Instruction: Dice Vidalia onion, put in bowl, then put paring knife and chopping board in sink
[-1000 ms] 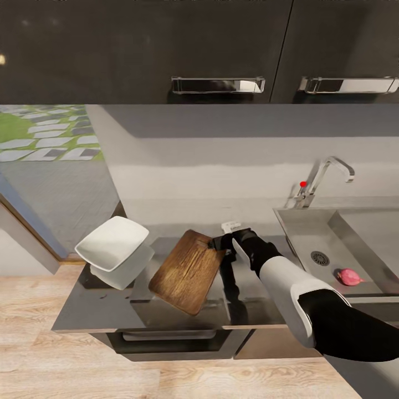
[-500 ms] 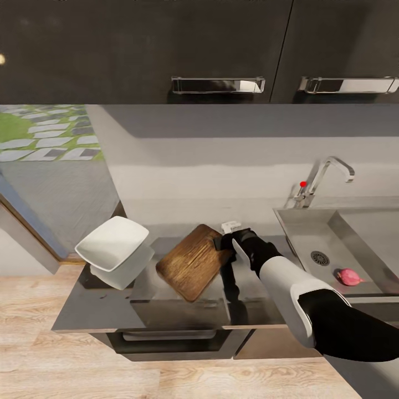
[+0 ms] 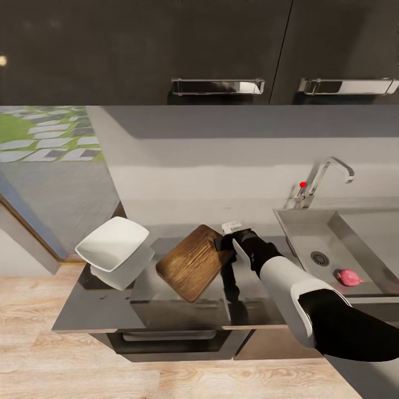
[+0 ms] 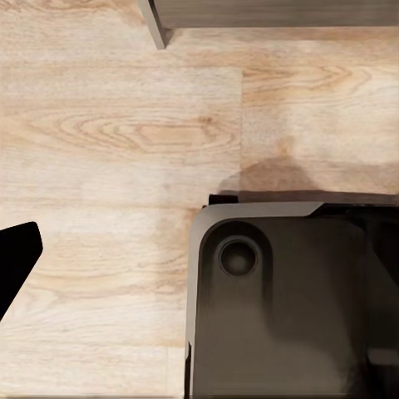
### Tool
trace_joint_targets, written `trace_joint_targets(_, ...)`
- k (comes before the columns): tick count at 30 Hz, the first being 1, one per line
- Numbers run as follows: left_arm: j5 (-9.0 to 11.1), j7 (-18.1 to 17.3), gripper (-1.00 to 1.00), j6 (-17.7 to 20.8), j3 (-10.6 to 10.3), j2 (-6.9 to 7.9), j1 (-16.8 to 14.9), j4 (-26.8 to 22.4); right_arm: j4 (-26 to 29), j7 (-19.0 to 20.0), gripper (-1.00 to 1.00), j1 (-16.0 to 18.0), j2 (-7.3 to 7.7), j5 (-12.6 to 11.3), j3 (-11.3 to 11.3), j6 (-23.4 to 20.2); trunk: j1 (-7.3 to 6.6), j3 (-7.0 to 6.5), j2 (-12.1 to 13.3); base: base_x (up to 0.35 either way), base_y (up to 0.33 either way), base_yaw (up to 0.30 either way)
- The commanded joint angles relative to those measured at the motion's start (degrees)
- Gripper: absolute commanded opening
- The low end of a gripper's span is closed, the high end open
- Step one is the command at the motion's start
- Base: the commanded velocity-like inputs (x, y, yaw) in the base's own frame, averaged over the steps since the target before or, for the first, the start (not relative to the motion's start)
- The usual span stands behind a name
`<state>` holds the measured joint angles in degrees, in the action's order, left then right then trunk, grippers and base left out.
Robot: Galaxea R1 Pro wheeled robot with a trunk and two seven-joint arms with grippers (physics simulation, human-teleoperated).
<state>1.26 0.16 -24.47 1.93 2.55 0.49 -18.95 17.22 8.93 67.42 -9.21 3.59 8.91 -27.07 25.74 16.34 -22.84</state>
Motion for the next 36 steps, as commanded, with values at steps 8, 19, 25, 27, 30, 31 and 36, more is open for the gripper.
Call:
trace_joint_targets(8, 0.1, -0.1, 1.0, -0.1, 0.1, -0.01, 0.0, 0.4, -0.3, 0.2, -1.0, 0.0, 0.07, 0.1, 0.1, -0.5, 0.04, -0.6, -0.1, 0.0, 0.0, 0.0)
trace_joint_targets(19, 0.1, -0.1, 1.0, -0.1, 0.1, -0.01, 0.0, 0.5, -0.3, 0.3, -1.0, 0.0, 0.07, 0.1, 0.1, -0.5, 0.04, -1.59, -0.1, 0.0, 0.0, 0.0)
trace_joint_targets(25, 0.1, -0.1, 1.0, -0.1, 0.1, -0.01, 0.0, 1.1, -0.3, 0.3, -1.0, 0.0, 0.16, 0.2, 0.1, -0.5, 0.04, -2.14, -0.1, -0.256, 0.0, 0.0)
trace_joint_targets(27, 0.1, -0.1, 1.0, -0.1, 0.1, -0.01, 0.0, 1.1, -0.3, 0.3, -1.0, 0.0, 0.19, 0.1, 0.1, -0.5, 0.04, -2.32, -0.1, -0.316, 0.0, 0.0)
trace_joint_targets(30, 0.1, -0.1, 1.0, -0.1, 0.1, -0.01, 0.0, 1.1, -0.3, 0.3, -1.0, 0.0, 0.23, 0.2, 0.1, -0.5, 0.04, -2.59, -0.1, -0.316, 0.0, 0.0)
trace_joint_targets(31, 0.1, -0.1, 1.0, -0.1, 0.1, -0.01, 0.0, 1.1, -0.3, 0.3, -1.0, 0.0, 0.24, 0.2, 0.1, -0.5, 0.04, -2.68, -0.1, -0.265, 0.0, 0.0)
trace_joint_targets(36, 0.1, -0.1, 1.0, -0.1, 0.1, -0.01, 0.0, 1.1, -0.2, 0.3, -1.0, 0.0, 0.31, 0.1, 0.0, -0.5, 0.04, -3.1, -0.1, -0.144, 0.0, 0.0)
